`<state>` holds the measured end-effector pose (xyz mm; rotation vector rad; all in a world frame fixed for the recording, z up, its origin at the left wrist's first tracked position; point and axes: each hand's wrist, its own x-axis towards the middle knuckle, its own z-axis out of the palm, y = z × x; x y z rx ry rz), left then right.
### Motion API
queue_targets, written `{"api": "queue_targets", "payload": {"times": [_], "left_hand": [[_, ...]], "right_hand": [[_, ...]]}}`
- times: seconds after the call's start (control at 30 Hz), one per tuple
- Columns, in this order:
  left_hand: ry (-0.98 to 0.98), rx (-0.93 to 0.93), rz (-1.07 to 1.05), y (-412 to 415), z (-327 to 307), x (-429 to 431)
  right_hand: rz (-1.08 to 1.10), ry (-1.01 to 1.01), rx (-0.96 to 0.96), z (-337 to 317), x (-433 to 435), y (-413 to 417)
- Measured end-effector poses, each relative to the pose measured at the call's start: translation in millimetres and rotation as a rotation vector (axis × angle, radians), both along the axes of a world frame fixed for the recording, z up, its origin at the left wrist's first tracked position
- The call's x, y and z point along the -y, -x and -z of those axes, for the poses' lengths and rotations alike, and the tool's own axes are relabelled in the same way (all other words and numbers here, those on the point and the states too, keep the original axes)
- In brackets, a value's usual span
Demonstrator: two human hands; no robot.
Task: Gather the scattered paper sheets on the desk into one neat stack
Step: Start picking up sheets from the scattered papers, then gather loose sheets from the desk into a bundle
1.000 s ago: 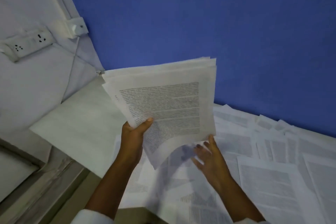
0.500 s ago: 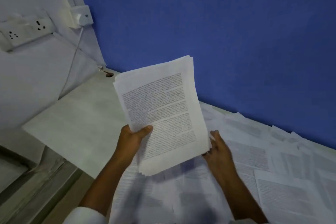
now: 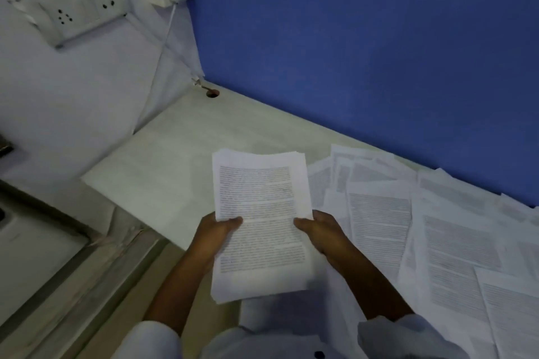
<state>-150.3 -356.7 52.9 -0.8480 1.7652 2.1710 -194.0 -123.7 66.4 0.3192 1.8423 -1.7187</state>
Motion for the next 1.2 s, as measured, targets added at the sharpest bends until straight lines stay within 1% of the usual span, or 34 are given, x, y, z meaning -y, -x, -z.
{"api": "queue_targets", "payload": {"times": [0.07,0.13,0.2,0.27,0.33,0.43,0.5,0.53,0.57,0.63,0.7,0.77,0.83,0.87,0.93,0.97,1.03,1.13,1.2], "left_hand": [[0.020,0.022,-0.052,0,10,36],[0.036,0.036,-0.075,1,20,65],[0.081,0.045,-0.073,6,25,88],[0.167,0.060,-0.067,14,28,110],[0.317,0.102,-0.019,26,37,134],[0.597,0.241,0.020,37,56,159],[0.771,0.274,-0.011,34,58,154],[0.830,0.248,-0.032,30,55,145],[0.849,0.201,-0.043,25,55,133],[0.847,0.103,-0.016,10,53,105],[0.793,0.044,0.081,-5,56,76],[0.675,0.060,0.240,-20,63,48],[0.596,0.119,0.447,-30,70,19],[0.612,0.136,0.558,-34,74,6],[0.733,0.121,0.714,-40,80,-12],[0.786,0.110,0.729,-41,81,-19],[0.796,0.109,0.716,-38,81,-28],[0.706,0.174,0.640,-28,81,-39],[0.597,0.233,0.518,-21,85,-43]], "right_hand": [[-0.087,-0.061,0.043,12,28,0],[-0.170,-0.102,0.046,18,56,0],[-0.211,-0.150,0.024,26,80,4],[-0.216,-0.162,0.029,31,99,6],[-0.186,-0.139,0.079,29,108,3],[-0.163,-0.111,0.135,33,99,-6],[-0.130,-0.163,0.081,44,83,-18],[-0.119,-0.222,0.021,50,72,-27],[-0.122,-0.309,-0.064,55,60,-38],[-0.139,-0.492,-0.258,64,36,-65],[-0.113,-0.594,-0.364,75,16,-94],[-0.133,-0.659,-0.446,89,-2,-122],[-0.155,-0.734,-0.513,94,-14,-142],[-0.170,-0.783,-0.559,94,-16,-149],[-0.218,-0.899,-0.656,91,-17,-159],[-0.254,-0.940,-0.650,94,-18,-163],[-0.354,-0.981,-0.558,104,-25,-171],[-0.488,-1.075,-0.521,118,-35,-179],[-0.445,-1.073,-0.560,116,-36,-177]]}}
